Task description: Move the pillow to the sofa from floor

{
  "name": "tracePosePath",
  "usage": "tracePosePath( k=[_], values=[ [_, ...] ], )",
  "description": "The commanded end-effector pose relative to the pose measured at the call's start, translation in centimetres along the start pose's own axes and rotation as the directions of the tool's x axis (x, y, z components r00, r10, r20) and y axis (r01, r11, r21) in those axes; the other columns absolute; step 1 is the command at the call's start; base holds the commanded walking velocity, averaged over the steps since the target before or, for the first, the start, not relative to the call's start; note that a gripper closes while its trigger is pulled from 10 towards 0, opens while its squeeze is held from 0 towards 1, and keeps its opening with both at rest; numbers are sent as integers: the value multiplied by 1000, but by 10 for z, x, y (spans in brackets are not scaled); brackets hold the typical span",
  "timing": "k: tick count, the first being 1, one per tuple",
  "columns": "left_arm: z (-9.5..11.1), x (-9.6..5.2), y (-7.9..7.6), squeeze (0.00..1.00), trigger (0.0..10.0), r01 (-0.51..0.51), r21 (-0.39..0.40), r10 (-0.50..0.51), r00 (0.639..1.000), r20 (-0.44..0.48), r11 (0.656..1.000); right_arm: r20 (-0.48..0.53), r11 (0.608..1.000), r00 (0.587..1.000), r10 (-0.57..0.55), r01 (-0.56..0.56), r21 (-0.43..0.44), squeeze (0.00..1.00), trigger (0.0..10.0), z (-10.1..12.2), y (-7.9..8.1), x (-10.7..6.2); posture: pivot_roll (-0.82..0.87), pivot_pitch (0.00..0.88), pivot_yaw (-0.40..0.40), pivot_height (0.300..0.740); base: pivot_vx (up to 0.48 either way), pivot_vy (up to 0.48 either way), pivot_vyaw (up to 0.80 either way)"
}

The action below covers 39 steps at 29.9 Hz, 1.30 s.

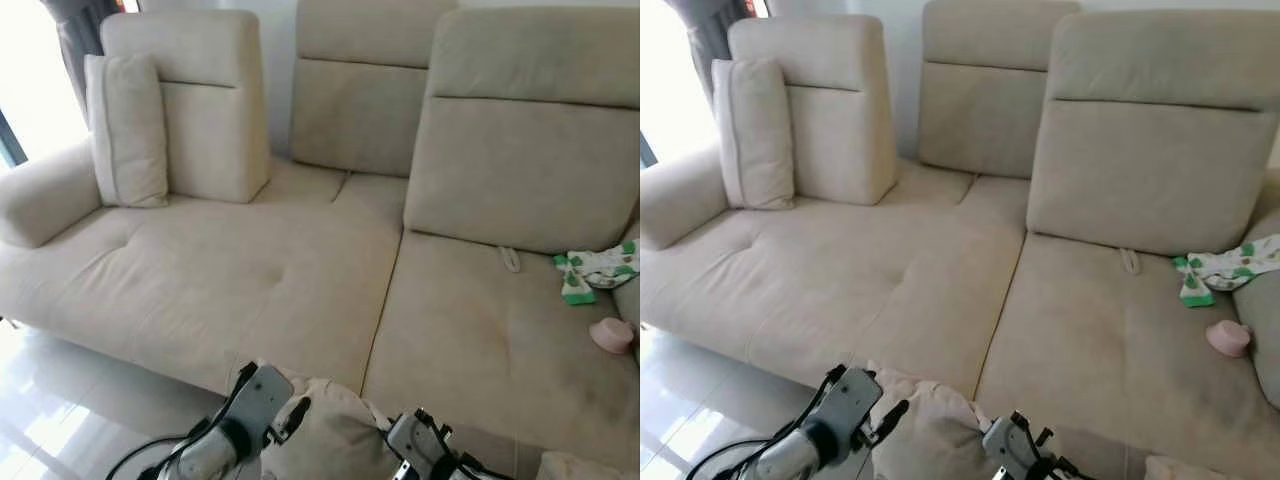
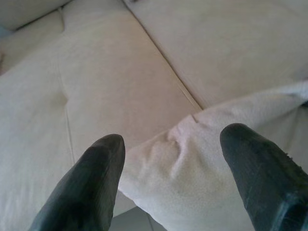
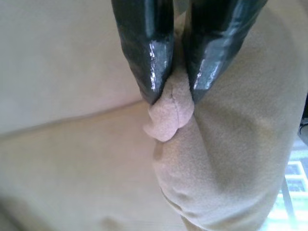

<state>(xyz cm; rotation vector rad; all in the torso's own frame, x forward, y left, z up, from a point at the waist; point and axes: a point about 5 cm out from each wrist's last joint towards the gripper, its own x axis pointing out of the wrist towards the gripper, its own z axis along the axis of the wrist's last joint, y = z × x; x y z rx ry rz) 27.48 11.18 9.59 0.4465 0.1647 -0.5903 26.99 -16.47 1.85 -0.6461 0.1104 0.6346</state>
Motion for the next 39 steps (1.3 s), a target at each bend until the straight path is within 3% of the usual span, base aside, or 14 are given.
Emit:
tracePosePath(
  k=[1, 6, 7, 14, 15, 17, 20, 23, 26, 28, 31, 35, 37, 39],
  values=[
    [-12, 2, -1, 0, 10000, 46, 50, -44, 998, -56, 998, 141, 996, 989, -41, 51, -73, 0, 0, 23, -11, 3, 119, 0, 58, 600, 0, 0, 0],
    [-17, 9, 6, 0, 10000, 119, 141, -107, 990, -96, 983, 210, 985, 977, -37, 71, -157, 0, 0, 36, -18, -3, 84, 0, 64, 600, 0, 0, 0],
    [-19, 12, 9, 0, 10000, 154, 183, -134, 984, -116, 971, 231, 974, 973, -27, 78, -212, 0, 0, 42, -22, -7, 71, 0, 68, 600, 0, 0, 0],
    [-23, 15, 18, 0, 10000, 197, 264, -159, 974, -158, 944, 245, 956, 970, -3, 75, -282, 0, 0, 47, -26, -16, 58, 0, 67, 600, 0, 0, 0],
    [-29, 13, 24, 0, 10000, 267, 321, -204, 955, -217, 909, 241, 952, 970, -13, 85, -292, 0, 0, 47, -27, -21, 52, 0, 68, 600, 0, 0, 0],
    [-29, 13, 24, 0, 10000, 267, 321, -204, 955, -217, 909, 241, 952, 970, -13, 85, -292, 0, 0, 47, -27, -21, 52, 0, 68, 600, 0, 0, 0],
    [-35, 6, 28, 0, 10000, 377, 331, -289, 914, -286, 865, 231, 950, 972, -27, 96, -296, 0, 0, 47, -26, -22, 47, 0, 68, 600, 0, 0, 0],
    [-36, 4, 29, 0, 10000, 407, 324, -315, 900, -300, 854, 229, 949, 973, -28, 98, -300, 0, 0, 48, -25, -23, 47, 0, 68, 600, 0, 0, 0],
    [-45, -7, 30, 0, 10000, 546, 314, -418, 819, -392, 777, 269, 940, 963, -15, 105, -326, 0, 0, 63, -23, -18, 44, 0, 71, 600, 0, 0, 0],
    [-46, -7, 28, 0, 10000, 565, 308, -435, 807, -400, 765, 281, 937, 960, -12, 108, -331, 0, 0, 67, -23, -17, 44, 0, 73, 600, 0, 0, 0],
    [-41, 6, 23, 0, 10000, 530, 320, -414, 834, -365, 786, 307, 930, 952, 19, 95, -354, 0, 0, 78, -21, -14, 42, 0, 74, 600, 0, 0, 0],
    [-39, 11, 23, 0, 10000, 506, 322, -394, 848, -353, 801, 313, 930, 949, 32, 87, -357, 0, 0, 81, -18, -13, 38, 0, 73, 600, 0, 0, 0],
    [-33, 19, 28, 0, 10000, 439, 321, -333, 881, -335, 839, 308, 932, 950, 54, 62, -356, 0, 0, 80, -12, -13, 36, 0, 69, 600, 0, 0, 0],
    [-30, 21, 33, 0, 10000, 407, 325, -301, 895, -330, 854, 300, 934, 952, 62, 50, -353, 0, 0, 78, -8, -13, 36, 0, 69, 600, 0, 0, 0]
  ],
)
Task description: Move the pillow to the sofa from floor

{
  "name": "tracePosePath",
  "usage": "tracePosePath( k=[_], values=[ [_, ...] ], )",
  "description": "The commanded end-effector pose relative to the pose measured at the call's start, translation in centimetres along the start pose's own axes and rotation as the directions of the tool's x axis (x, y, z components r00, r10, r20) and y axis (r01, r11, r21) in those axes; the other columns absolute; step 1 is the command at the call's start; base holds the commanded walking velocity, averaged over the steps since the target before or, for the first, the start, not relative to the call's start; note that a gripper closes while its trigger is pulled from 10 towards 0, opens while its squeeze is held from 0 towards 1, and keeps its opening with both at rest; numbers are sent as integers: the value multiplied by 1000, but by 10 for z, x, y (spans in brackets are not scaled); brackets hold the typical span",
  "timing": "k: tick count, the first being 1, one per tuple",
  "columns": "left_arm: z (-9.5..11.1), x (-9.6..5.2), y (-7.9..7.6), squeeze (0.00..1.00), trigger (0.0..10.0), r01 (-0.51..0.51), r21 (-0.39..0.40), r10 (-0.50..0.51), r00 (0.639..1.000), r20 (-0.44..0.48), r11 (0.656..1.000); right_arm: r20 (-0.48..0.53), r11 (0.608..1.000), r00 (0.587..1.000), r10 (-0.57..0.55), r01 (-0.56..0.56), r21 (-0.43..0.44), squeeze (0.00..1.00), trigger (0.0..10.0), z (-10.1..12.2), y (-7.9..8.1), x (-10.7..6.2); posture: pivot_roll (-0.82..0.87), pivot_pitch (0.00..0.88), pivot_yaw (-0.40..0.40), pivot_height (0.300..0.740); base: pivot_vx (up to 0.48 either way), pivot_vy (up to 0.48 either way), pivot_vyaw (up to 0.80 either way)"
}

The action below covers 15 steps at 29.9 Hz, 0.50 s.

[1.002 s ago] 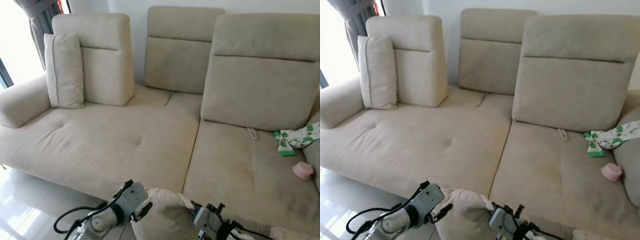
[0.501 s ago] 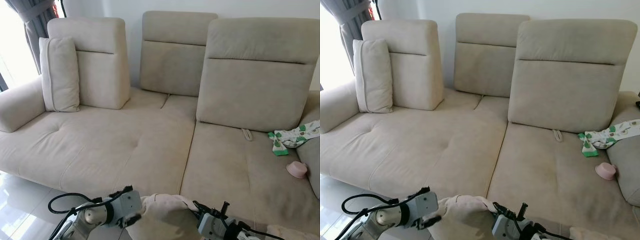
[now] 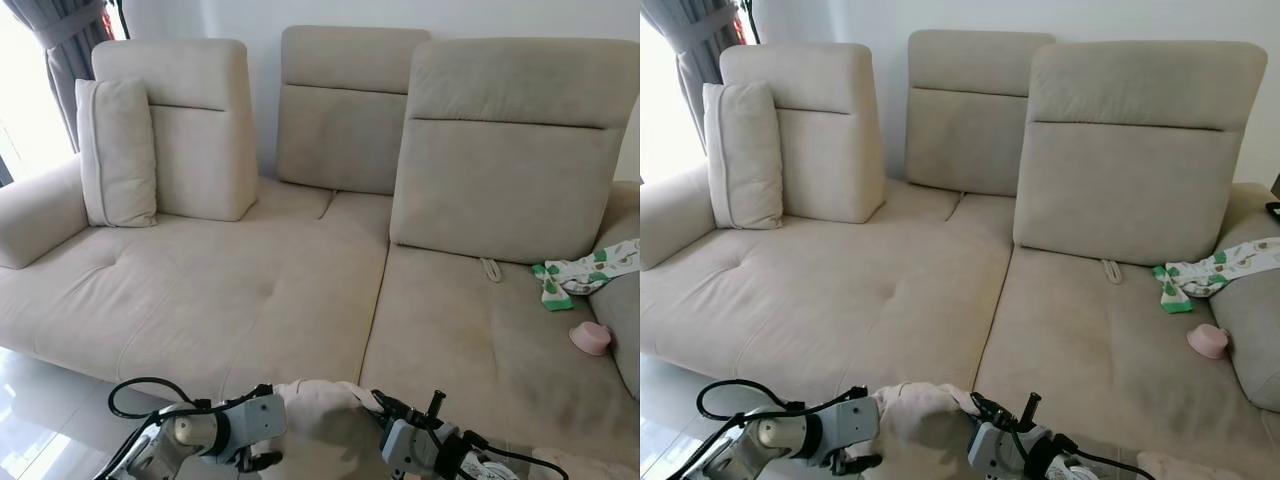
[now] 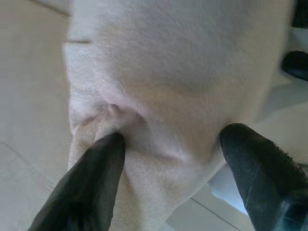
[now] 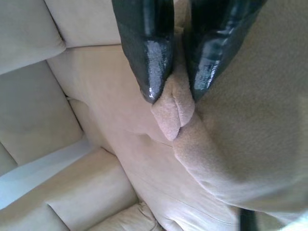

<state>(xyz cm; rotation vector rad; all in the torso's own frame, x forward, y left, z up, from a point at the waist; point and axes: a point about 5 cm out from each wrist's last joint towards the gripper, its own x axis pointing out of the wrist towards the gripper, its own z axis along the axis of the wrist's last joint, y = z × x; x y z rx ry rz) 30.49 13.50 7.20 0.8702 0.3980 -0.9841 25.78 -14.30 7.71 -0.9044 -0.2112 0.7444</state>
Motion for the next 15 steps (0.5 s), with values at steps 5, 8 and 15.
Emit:
tracePosePath(
  k=[5, 8, 15],
  values=[
    [-3, -8, 17, 0, 10000, -62, 8, 63, 997, -46, 998, 67, 1000, 998, -1, 2, -7, 0, 0, 14, 3, 3, 38, 0, 64, 600, 0, 0, 0],
    [-9, -9, 17, 0, 10000, -50, 22, 51, 996, -74, 999, 77, 1000, 997, -10, 11, -5, 0, 0, 17, 0, 4, 36, 0, 62, 600, 0, 0, 0],
    [-8, -1, 4, 0, 3333, 7, 23, -5, 999, -50, 1000, 114, 999, 992, -46, 48, -14, 0, 0, 25, -13, 8, 36, 0, 57, 600, 0, 0, 0]
  ],
)
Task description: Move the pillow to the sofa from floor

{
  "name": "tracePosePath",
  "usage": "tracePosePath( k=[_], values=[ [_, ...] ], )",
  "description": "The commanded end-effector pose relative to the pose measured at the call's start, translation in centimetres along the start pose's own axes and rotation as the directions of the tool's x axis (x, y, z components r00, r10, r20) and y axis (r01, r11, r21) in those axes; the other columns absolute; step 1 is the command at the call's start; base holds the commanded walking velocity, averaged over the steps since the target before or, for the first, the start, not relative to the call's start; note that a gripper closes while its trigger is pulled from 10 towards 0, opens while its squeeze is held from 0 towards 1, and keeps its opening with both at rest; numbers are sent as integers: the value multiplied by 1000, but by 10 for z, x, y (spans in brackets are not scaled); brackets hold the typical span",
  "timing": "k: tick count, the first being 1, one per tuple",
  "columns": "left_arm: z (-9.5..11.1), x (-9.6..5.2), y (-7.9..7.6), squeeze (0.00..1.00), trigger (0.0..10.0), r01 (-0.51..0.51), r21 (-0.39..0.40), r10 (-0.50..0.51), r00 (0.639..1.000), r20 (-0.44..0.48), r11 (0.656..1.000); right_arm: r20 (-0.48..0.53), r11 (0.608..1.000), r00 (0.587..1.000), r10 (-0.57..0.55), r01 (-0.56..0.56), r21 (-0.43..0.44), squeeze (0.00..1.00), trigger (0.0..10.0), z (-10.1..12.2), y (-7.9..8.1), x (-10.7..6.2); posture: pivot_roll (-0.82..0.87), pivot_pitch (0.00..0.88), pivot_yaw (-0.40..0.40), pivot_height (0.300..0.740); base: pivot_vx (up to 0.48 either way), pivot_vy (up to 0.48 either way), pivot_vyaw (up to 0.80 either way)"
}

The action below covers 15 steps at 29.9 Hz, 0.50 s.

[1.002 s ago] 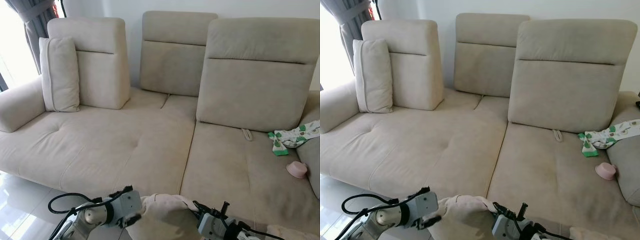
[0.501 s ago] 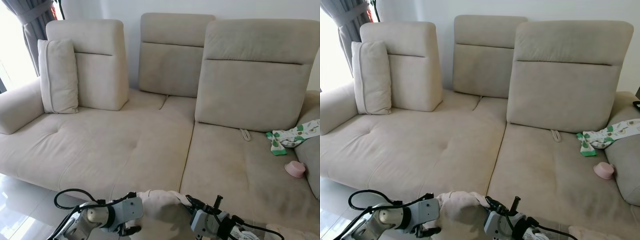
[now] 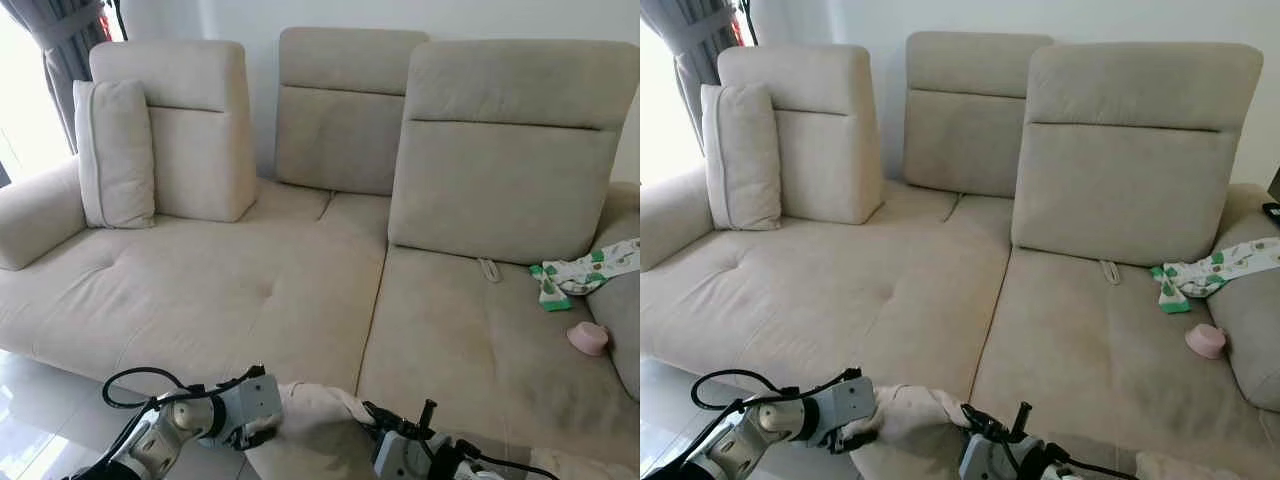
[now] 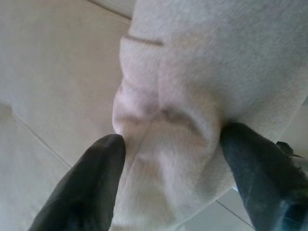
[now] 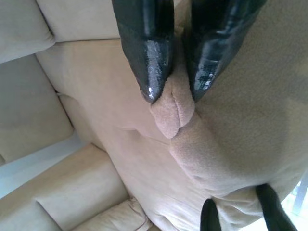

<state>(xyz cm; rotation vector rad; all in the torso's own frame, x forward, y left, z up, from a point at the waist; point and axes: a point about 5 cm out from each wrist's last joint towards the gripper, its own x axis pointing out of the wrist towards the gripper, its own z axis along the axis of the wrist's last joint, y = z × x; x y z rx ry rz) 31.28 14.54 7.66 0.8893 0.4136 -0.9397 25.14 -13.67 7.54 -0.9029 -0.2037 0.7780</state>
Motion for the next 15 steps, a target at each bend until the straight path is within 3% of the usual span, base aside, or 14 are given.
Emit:
tracePosePath(
  k=[1, 13, 14, 15],
  values=[
    [0, 5, -12, 0, 0, 56, 25, -56, 998, -6, 998, 121, 995, 989, -90, 93, -22, 0, 0, 23, -24, 9, 36, 0, 56, 600, 0, 0, 0],
    [2, 5, -16, 0, 0, 75, 55, -76, 997, 15, 996, 185, 986, 970, -157, 163, -19, 0, 0, 37, -37, 10, 35, 0, 53, 600, 0, 0, 0],
    [6, 4, -8, 0, 0, 22, 65, -24, 999, 32, 998, 179, 983, 968, -178, 183, -11, 0, 10000, 37, -39, 10, 34, 0, 54, 600, 0, 0, 0],
    [6, 4, -8, 0, 0, 22, 65, -24, 999, 32, 998, 179, 983, 968, -178, 183, -11, 0, 10000, 37, -39, 10, 34, 0, 54, 600, 0, 0, 0]
  ],
)
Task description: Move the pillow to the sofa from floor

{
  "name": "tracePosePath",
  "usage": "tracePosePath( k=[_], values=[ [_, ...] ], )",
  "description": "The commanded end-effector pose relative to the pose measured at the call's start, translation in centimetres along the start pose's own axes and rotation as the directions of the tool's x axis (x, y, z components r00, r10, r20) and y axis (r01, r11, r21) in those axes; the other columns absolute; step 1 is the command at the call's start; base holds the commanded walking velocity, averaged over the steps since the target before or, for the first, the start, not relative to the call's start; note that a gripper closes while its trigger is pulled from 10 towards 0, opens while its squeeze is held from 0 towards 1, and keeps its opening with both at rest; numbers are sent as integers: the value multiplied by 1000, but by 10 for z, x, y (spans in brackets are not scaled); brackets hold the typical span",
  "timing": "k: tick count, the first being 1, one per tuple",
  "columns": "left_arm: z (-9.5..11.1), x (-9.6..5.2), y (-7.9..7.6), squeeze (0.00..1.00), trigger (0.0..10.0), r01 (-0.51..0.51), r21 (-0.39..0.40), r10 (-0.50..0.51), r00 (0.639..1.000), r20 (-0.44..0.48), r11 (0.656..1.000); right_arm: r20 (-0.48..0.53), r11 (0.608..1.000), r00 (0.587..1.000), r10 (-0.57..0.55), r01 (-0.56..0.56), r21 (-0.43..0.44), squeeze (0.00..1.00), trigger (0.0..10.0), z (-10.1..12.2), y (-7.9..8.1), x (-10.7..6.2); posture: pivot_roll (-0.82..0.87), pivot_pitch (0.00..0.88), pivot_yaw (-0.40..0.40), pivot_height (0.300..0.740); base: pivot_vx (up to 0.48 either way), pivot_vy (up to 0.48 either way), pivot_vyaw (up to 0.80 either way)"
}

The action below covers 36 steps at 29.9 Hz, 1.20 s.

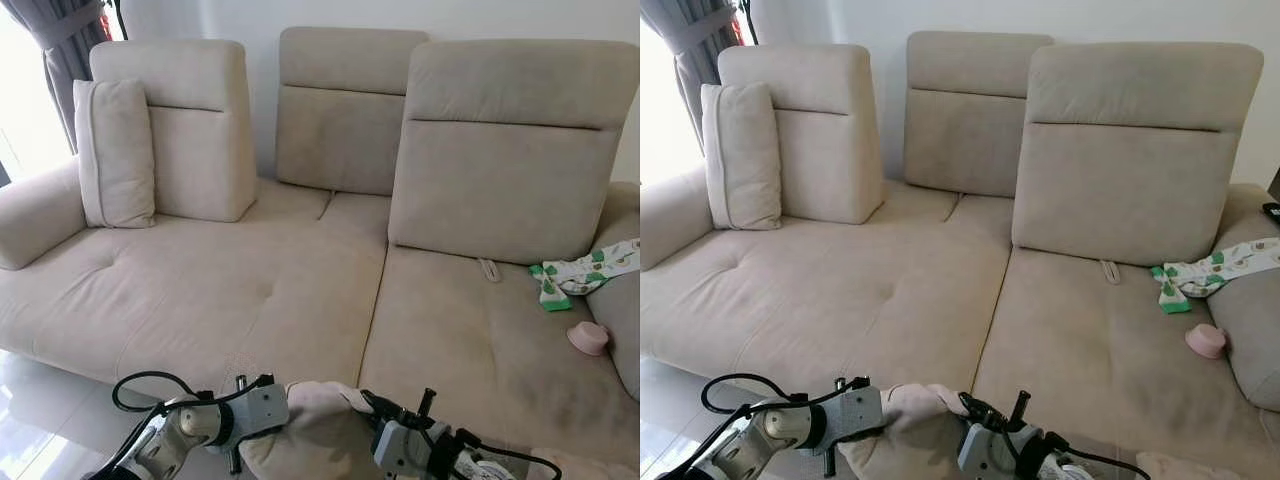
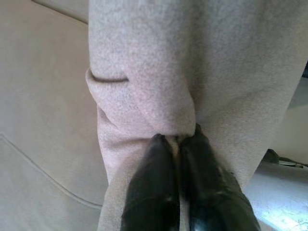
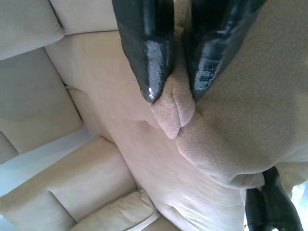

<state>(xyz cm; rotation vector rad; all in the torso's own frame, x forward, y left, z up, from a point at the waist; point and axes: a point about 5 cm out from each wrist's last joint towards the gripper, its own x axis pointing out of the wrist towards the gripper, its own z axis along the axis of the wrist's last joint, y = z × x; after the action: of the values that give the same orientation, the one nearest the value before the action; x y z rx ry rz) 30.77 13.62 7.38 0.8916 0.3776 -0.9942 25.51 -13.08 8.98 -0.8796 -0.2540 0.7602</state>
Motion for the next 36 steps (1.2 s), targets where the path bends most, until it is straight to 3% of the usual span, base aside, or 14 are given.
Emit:
tracePosePath(
  k=[1, 3, 6, 7, 9, 10, 18, 36],
  values=[
    [3, 0, 5, 0, 0, -40, 36, 40, 999, -4, 999, 136, 988, 980, -147, 151, -16, 0, 10000, 25, -28, 7, 34, 0, 54, 600, 0, 0, 0],
    [3, 0, 5, 0, 0, -40, 36, 40, 999, -4, 999, 136, 988, 980, -147, 151, -16, 0, 10000, 25, -28, 7, 34, 0, 54, 600, 0, 0, 0],
    [9, -3, 19, 0, 0, -133, 43, 133, 991, -4, 990, 124, 988, 980, -156, 157, -3, 0, 10000, 23, -28, 7, 36, 0, 53, 600, 0, 0, 0],
    [12, -6, 27, 0, 6431, -170, 47, 170, 985, -9, 984, 128, 988, 979, -156, 156, 13, 0, 10000, 24, -27, 7, 37, 0, 51, 600, 0, 0, 0],
    [14, -7, 32, 0, 6431, -192, 50, 193, 981, -12, 980, 132, 988, 979, -156, 154, 24, 0, 10000, 24, -26, 7, 37, 0, 51, 600, 0, 0, 0],
    [16, -11, 36, 0, 10000, -195, 64, 197, 980, -18, 979, 144, 987, 977, -158, 155, 34, 0, 10000, 27, -26, 8, 38, 0, 50, 605, 0, 0, 0],
    [18, -18, 46, 0, 10000, -197, 120, 203, 979, -36, 973, 184, 985, 968, -173, 168, 45, 0, 10000, 35, -35, 11, 36, 0, 44, 635, 0, 0, 0],
    [31, -23, 66, 0, 10000, -262, 151, 269, 963, -27, 953, 238, 979, 950, -203, 200, 39, 0, 10000, 50, -54, 13, 19, 0, 35, 680, 0, 0, 0]
  ],
)
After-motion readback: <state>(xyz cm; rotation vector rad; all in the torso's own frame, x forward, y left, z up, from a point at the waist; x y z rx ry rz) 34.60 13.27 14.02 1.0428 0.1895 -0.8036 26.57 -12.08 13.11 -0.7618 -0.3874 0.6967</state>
